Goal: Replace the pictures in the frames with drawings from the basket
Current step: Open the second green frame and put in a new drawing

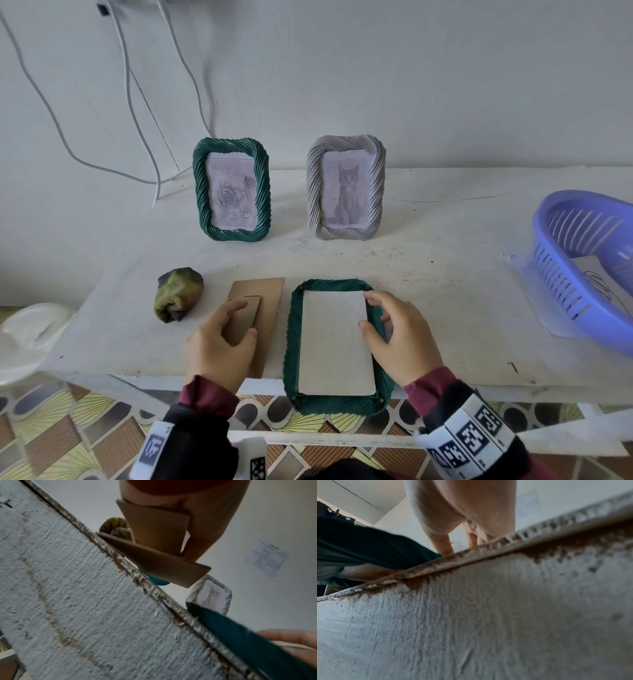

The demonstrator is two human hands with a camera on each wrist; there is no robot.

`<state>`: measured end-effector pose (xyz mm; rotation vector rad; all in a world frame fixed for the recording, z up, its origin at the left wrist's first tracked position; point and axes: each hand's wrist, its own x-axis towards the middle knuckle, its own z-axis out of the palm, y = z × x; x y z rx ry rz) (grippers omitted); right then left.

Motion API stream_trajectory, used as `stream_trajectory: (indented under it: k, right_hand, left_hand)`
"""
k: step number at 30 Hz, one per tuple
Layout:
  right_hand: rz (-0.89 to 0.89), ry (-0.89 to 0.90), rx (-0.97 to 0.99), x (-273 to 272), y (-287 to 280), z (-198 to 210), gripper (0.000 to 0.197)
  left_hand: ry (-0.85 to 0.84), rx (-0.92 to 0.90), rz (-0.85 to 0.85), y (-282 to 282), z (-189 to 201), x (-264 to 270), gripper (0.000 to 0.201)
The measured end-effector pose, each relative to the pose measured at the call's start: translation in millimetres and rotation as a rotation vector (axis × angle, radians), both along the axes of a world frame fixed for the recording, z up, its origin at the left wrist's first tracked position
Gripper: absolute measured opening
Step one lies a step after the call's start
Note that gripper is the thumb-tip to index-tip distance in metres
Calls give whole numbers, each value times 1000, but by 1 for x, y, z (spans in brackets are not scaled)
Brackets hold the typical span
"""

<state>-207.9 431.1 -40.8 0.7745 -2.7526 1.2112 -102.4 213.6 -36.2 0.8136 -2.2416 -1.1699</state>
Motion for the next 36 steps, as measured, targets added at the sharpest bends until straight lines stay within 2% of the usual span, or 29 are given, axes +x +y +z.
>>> stream_trajectory:
  k: [2, 4, 8, 11, 13, 15, 18, 22, 24, 27, 30, 36]
  right_hand:
    - [-11, 77, -34, 0, -2, 2, 39]
    - [14, 79, -119, 1, -7, 7, 35]
    - [164, -181, -344, 8, -22, 27, 37]
    - [241, -397, -587, 16, -36, 42, 41]
    - [222, -464, -725, 19, -44, 50, 49]
    - [159, -440, -783, 18, -46, 53, 58]
    - [47, -345, -744, 13, -43, 49, 68]
    - [-3, -314, -672, 7, -29, 44, 43]
    - [-2, -324, -610, 4, -23, 42, 31]
    - [-26, -376, -513, 0, -15, 31, 26]
    - [-39, -477, -504, -1, -10, 23, 13]
    - [-34, -519, -430, -3, -11, 9, 23]
  left_hand:
    - [68, 64, -19, -1, 4, 0, 44]
    - [138, 104, -51, 1, 12, -1, 48]
    - [267, 170, -140, 15, 37, -2, 38]
    - [309, 181, -209, 28, 47, -8, 39]
    - [307, 176, -241, 37, 48, -12, 40]
    - [286, 174, -264, 44, 47, -14, 40]
    - [284, 223, -300, 49, 45, -16, 41]
    - [301, 222, -307, 42, 41, -15, 28]
    - [235, 165, -319, 31, 32, -14, 30]
    - [49, 14, -378, 19, 15, -12, 39]
    - [-77, -52, -428, 15, 3, -10, 35]
    - [-134, -108, -451, 16, -5, -6, 35]
